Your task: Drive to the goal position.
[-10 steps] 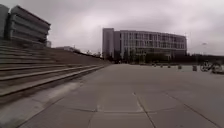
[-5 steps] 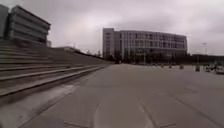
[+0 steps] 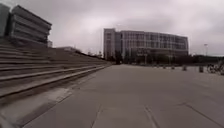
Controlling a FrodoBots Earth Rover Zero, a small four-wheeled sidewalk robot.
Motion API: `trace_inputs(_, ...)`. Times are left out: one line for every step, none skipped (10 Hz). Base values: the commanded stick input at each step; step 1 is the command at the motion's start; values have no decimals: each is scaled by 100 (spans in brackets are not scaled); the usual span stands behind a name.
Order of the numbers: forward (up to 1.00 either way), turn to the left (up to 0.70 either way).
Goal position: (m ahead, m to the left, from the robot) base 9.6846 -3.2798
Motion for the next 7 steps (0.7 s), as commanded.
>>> trace_inputs(69, 5)
trace_inputs(68, 5)
trace_inputs(67, 5)
trace_inputs(68, 5)
trace_inputs(69, 6)
trace_inputs(65, 6)
trace_inputs(52, 6)
